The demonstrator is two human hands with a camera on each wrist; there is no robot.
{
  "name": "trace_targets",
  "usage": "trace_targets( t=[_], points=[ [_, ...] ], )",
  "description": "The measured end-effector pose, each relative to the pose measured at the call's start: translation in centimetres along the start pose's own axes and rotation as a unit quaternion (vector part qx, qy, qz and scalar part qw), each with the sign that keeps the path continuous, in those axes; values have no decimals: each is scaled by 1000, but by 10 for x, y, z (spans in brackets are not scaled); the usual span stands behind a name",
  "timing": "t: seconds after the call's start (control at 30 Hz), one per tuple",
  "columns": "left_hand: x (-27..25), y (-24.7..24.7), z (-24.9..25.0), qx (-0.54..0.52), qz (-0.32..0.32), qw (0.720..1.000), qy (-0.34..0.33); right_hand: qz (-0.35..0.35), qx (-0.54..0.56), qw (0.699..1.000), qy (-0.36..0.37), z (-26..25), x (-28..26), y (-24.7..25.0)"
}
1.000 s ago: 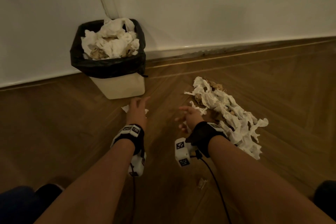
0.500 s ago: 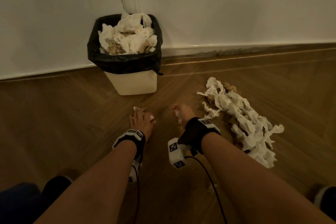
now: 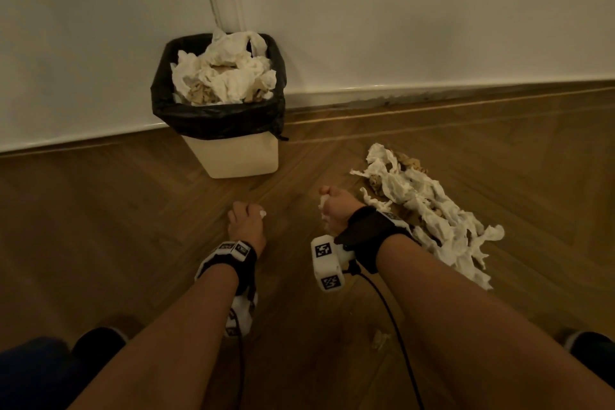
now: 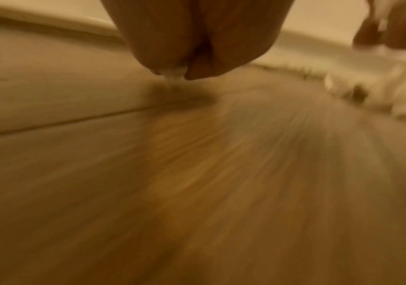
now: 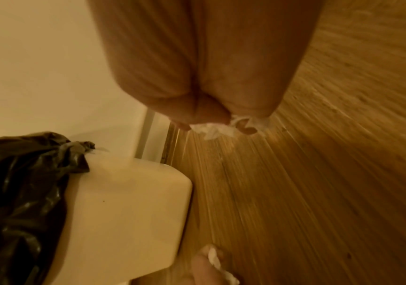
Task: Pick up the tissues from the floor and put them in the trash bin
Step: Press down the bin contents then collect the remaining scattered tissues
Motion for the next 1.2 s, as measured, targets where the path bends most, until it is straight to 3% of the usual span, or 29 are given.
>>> trace_targets(
  t=[0.1, 0.2, 0.33, 0.47, 0.67, 0.8, 0.93, 1.03, 1.2],
  points=[
    [1, 15, 20, -65, -36, 996, -44, 4, 26, 999, 37, -4, -5, 3],
    [0, 38, 41, -160, -63, 981, -93, 33, 119, 989, 76, -8, -17, 6],
    [-11, 71, 64, -234, -29, 961, -142, 44, 173, 978, 111, -19, -42, 11],
    [-24, 108, 77, -236, 38, 958, -160, 50, 184, 977, 89, -40, -61, 9],
    [-36, 159, 83, -306, 80, 935, -161, 28, 111, 981, 155, -88, -77, -11],
    [-45, 192, 79, -318, 146, 915, -201, 53, -31, 975, 213, -115, -78, -35],
    [-42, 221, 63, -368, 165, 897, -181, 47, -12, 962, 268, -134, -80, -57],
    [-43, 233, 44, -358, 203, 901, -140, 113, -119, 931, 325, -154, -81, -69],
    [-29, 244, 14, -305, 251, 907, -147, 195, -303, 859, 364, -178, -59, -93]
  ],
)
Point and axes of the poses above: each hand's wrist, its own x-axis towards the middle knuckle, its own y-axis out of the back of the hand, z = x × y, the point moved 3 cm from there along x, towards the middle knuckle, and after that the axes turned 9 degrees about -z, right-handed, at the moved point
